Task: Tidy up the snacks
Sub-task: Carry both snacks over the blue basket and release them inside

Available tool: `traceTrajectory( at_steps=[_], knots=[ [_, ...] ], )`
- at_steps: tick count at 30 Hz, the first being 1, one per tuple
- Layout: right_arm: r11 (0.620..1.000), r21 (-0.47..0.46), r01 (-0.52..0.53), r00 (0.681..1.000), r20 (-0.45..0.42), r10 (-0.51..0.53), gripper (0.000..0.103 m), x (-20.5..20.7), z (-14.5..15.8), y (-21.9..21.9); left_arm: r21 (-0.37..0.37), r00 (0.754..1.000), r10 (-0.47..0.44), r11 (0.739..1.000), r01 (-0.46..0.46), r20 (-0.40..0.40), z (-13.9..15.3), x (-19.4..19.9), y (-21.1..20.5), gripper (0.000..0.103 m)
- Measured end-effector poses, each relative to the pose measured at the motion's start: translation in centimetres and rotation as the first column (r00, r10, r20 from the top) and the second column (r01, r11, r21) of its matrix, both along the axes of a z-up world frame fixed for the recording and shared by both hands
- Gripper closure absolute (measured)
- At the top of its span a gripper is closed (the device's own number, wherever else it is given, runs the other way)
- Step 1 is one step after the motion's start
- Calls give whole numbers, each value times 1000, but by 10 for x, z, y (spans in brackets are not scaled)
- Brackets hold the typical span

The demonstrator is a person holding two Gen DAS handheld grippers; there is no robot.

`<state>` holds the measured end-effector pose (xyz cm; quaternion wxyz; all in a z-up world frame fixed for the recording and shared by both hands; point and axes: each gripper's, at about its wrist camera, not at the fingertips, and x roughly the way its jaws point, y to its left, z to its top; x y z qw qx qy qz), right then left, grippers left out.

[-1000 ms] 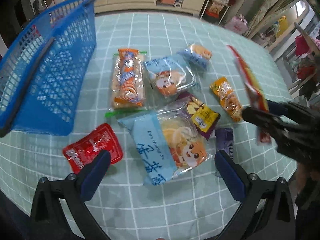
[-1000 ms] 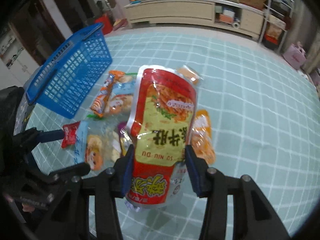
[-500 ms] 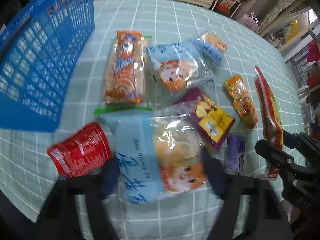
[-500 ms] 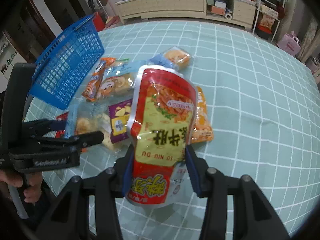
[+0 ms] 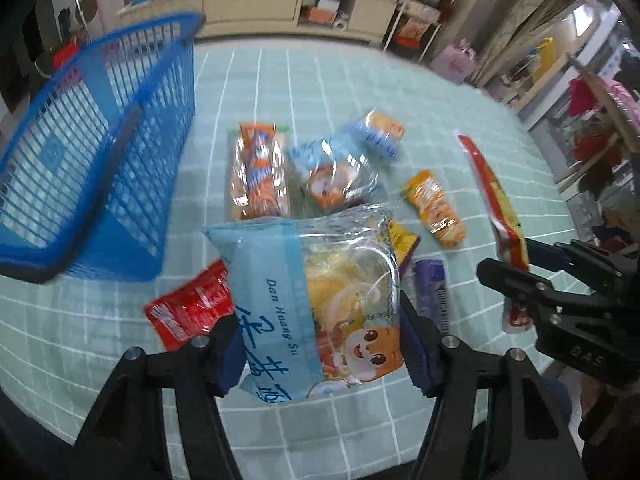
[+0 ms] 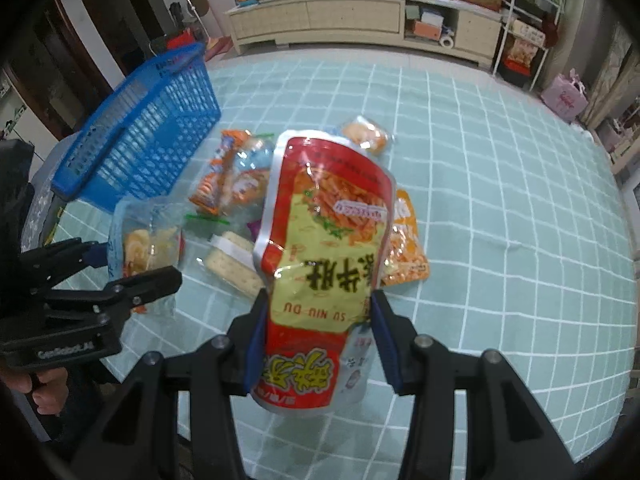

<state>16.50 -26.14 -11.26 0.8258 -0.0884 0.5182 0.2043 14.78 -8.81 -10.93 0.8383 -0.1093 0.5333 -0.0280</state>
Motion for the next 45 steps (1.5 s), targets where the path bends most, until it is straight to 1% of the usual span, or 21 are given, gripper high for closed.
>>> traceTrajectory(
  at_steps=[2,3,7,10,16,18,20,22,23,24,26,28,30,34,38,42,45],
  knots=[
    [1000,12,5,1000,25,-5,51,-6,14,6,-10,999,-10,1000,11,32,21,-7,5,41],
    [1000,20,6,999,36,-7,51,-9,21,8,-9,999,-15,1000,15,43,25,-9,9,41],
    [999,35,-12,995,95,8,51,-18,53,25,18,991,-42,999,40,129,64,-22,22,41],
    [998,43,-37,989,142,30,51,-23,76,44,25,982,-55,998,51,181,89,-30,38,41],
    [993,29,-111,971,215,103,51,-24,110,97,79,969,-46,997,28,243,116,-29,93,41],
    [991,21,-134,965,232,125,51,-18,119,115,76,968,-28,997,10,248,117,-24,114,41],
    [988,19,-156,960,238,147,51,-13,121,133,66,969,-8,998,-9,249,117,-20,134,41],
    [984,12,-177,955,242,169,51,-8,123,148,72,971,11,997,-29,238,114,-14,154,41],
    [982,12,-191,953,240,182,51,-4,122,157,72,974,23,997,-40,227,112,-10,164,41],
    [982,20,-190,949,259,179,51,1,119,161,81,975,36,995,-55,220,114,-11,171,41],
    [977,21,-211,950,239,200,51,9,112,177,107,977,40,992,-64,211,112,-4,180,41],
    [974,21,-224,951,221,214,51,20,104,189,89,979,37,994,-56,201,106,7,194,41],
    [971,22,-236,954,197,228,51,32,96,205,83,982,37,995,-53,186,103,16,202,41],
    [967,23,-253,956,162,246,51,53,82,228,99,989,31,994,-45,143,90,37,219,41],
    [961,-17,-276,951,139,275,50,66,71,248,88,992,17,996,-28,127,80,54,231,40],
    [955,-42,-295,947,122,298,50,82,67,256,58,994,14,998,-20,108,71,69,239,40],
    [954,-55,-296,948,109,300,50,91,64,261,58,994,11,998,-18,110,68,78,247,39]
  ],
)
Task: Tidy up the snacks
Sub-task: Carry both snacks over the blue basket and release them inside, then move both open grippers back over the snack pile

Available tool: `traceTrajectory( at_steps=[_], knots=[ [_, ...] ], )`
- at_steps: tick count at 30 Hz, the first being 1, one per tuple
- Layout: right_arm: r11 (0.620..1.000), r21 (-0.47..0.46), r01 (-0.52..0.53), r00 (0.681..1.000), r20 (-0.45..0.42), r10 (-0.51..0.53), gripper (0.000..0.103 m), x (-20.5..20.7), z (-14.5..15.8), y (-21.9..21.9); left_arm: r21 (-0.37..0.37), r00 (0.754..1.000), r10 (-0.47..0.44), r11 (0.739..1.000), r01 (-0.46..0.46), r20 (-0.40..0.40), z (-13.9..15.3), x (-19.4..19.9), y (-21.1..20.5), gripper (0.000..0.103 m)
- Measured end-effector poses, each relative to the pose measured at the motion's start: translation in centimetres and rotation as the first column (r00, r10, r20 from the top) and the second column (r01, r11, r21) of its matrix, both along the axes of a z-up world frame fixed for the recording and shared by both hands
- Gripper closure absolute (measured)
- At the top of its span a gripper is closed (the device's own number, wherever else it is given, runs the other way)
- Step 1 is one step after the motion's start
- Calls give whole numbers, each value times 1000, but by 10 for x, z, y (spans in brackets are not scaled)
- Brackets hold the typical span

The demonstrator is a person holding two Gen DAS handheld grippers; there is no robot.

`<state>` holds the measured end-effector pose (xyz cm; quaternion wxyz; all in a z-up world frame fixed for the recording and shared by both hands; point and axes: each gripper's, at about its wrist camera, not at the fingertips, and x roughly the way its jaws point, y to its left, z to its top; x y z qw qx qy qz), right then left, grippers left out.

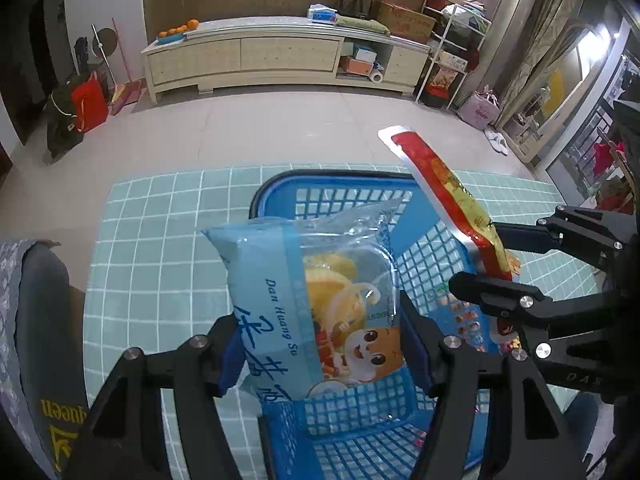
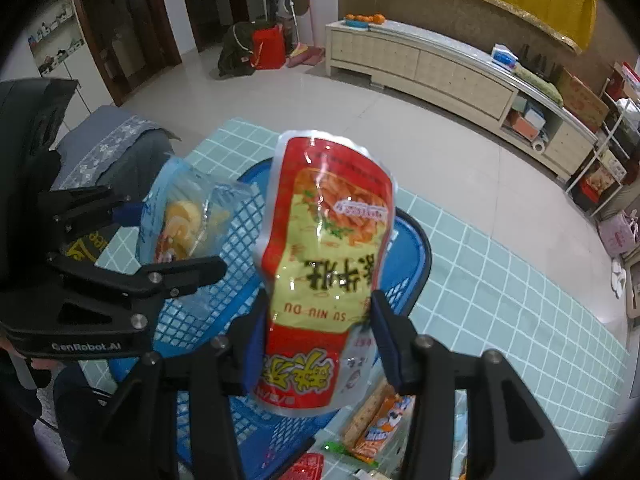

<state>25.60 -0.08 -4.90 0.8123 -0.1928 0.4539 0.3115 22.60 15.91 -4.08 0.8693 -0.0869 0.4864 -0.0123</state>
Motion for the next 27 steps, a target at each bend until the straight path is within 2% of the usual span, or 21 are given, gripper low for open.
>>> traceTrajectory(
  at_steps=[2,4,6,7,10,12,15,21,27],
  knots=[
    [1000,-1,0,1000,-9,0,50,4,-3,6,-2,1000,1,1000,-1,-8,-3,3,3,39],
    [1000,-5,-8,1000,-21,8,43,7,-7,9,-2,1000,13,1000,-13,9,-2,4,5,39],
    [1000,-23,-6,1000,-8,6,30,7,-10,10,3,1000,3,1000,-3,20,1,5,4,33],
    [999,-37,-4,1000,6,4,27,6,-11,9,35,1000,-6,999,5,18,2,5,0,29],
    [998,-47,30,999,24,-29,21,8,-9,4,105,999,-13,994,9,39,8,2,-5,28],
    [998,-36,56,998,31,-55,17,5,-7,-2,101,999,-18,995,14,36,10,-2,-6,28],
    [997,-13,82,996,31,-82,16,-1,-1,-15,75,999,-7,997,3,50,20,-13,-8,28],
    [991,40,131,991,32,-133,16,-25,20,-40,76,997,3,997,-9,77,38,-39,-14,28],
    [983,75,167,984,52,-171,16,-49,40,-66,75,995,-25,997,18,97,52,-65,-44,27]
  ],
)
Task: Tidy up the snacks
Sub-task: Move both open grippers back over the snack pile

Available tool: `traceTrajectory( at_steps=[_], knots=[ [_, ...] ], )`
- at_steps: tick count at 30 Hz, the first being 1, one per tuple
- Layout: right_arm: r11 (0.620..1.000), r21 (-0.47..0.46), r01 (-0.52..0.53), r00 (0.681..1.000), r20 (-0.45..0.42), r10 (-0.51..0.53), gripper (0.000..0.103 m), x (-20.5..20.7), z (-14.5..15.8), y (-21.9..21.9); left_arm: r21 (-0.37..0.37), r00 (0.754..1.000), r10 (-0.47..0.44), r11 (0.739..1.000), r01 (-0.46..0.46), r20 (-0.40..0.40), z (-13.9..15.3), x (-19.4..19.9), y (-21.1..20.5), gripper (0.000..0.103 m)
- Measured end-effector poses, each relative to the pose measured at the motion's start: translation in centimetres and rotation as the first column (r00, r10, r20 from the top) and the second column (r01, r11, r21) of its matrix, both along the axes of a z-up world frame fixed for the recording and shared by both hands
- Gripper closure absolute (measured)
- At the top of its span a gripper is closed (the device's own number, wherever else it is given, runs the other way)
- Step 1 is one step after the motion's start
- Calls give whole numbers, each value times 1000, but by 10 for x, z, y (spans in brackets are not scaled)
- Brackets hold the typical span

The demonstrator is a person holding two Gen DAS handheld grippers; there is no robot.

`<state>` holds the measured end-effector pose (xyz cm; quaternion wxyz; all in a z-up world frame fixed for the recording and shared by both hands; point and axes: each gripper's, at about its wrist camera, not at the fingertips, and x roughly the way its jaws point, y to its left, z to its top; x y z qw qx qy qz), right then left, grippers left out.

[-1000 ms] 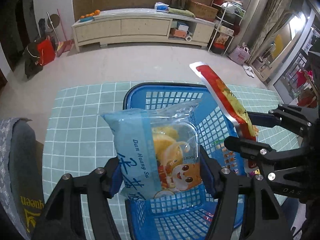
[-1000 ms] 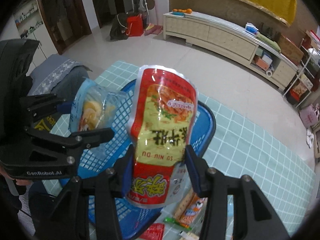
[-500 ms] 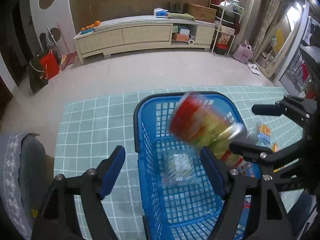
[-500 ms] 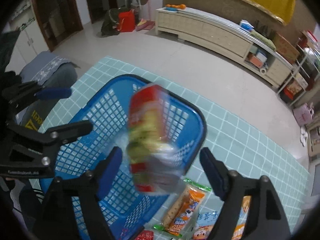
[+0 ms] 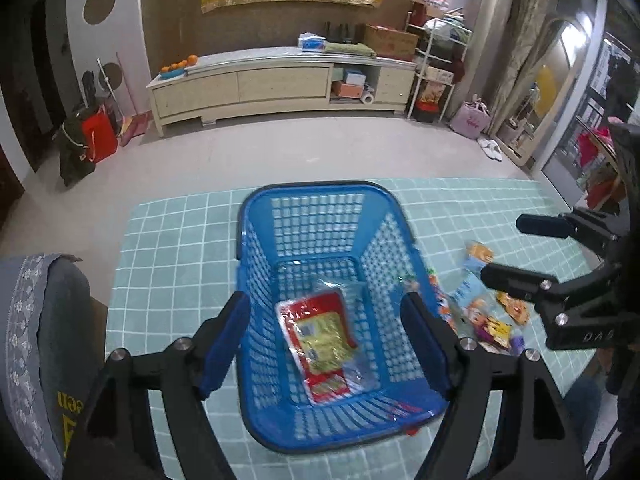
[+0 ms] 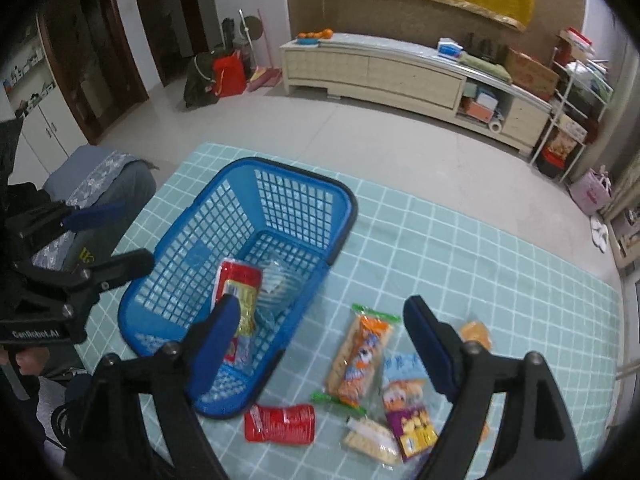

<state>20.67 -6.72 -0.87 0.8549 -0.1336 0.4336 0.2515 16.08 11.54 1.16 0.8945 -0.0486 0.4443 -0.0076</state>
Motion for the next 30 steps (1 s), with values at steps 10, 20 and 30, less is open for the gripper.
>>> traceTrajectory(
  at_steps=[10,20,30],
  knots=[
    [999,4,54,998,45,-54,16,-43,14,-53,-7,998,-61,998,62,22,7,-31,-53,28],
    [993,7,120,993,4,-120,16,-56,-16,-114,-16,989,-150,989,150,-12,-18,-38,-114,25],
    [987,2,158,987,-36,-158,16,-60,-62,-163,-32,974,-212,977,210,-84,-66,-37,-180,25]
  ],
)
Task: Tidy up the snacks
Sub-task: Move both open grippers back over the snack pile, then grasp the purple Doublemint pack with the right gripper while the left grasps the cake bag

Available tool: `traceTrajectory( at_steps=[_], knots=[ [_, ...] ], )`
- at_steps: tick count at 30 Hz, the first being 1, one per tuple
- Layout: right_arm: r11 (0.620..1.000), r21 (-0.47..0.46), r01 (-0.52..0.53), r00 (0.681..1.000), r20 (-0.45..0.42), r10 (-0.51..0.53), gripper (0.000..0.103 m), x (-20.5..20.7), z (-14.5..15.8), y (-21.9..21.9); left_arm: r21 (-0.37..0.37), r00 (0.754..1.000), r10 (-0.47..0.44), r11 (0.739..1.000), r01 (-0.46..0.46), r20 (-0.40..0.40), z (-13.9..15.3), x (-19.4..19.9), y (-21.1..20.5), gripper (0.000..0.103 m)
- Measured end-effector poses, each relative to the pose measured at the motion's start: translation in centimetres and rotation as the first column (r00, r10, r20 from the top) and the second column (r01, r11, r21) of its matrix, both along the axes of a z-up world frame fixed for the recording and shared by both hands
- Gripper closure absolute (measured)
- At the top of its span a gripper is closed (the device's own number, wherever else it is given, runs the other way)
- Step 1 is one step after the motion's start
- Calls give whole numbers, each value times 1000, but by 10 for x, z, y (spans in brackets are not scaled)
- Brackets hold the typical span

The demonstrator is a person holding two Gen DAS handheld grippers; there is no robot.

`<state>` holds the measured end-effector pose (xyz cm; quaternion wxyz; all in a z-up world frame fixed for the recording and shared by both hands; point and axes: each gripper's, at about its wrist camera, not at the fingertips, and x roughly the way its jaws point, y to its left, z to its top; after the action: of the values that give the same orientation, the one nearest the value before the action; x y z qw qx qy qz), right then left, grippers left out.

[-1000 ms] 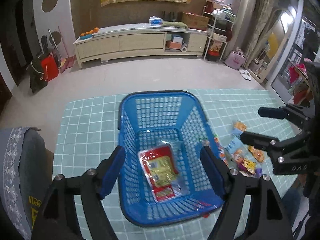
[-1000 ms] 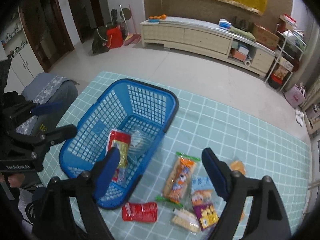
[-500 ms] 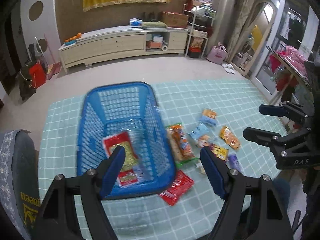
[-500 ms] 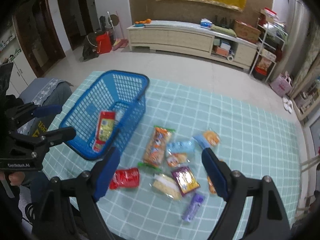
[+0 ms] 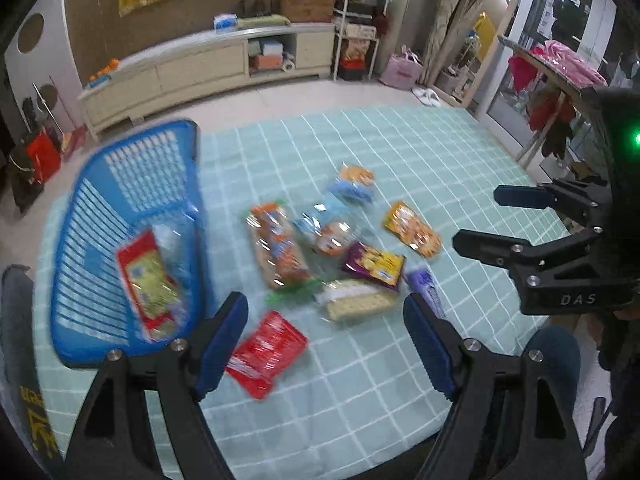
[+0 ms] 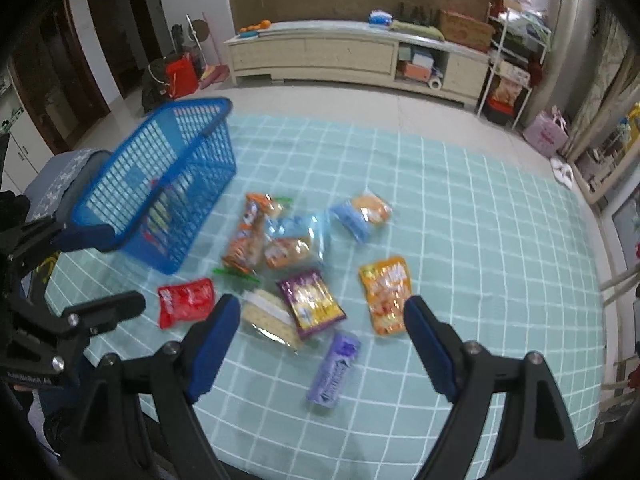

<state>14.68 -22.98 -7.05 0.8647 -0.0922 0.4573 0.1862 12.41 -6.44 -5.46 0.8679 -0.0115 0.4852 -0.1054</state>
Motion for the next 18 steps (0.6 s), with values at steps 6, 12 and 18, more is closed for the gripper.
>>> traceTrajectory(
  at_steps=[6,12,18],
  knots=[
    [1000,1,20,996,-83,-20,16,0,-40,-20,13,998,-9,1000,10,-65,-36,2,-19,25],
    [999,-31,37,990,-134,-41,16,-1,-77,-24,27,995,-18,999,20,-100,-64,6,-22,25],
    [996,-86,37,979,-196,-53,25,7,-110,-23,30,992,-21,999,25,-123,-75,6,-20,25]
  ],
)
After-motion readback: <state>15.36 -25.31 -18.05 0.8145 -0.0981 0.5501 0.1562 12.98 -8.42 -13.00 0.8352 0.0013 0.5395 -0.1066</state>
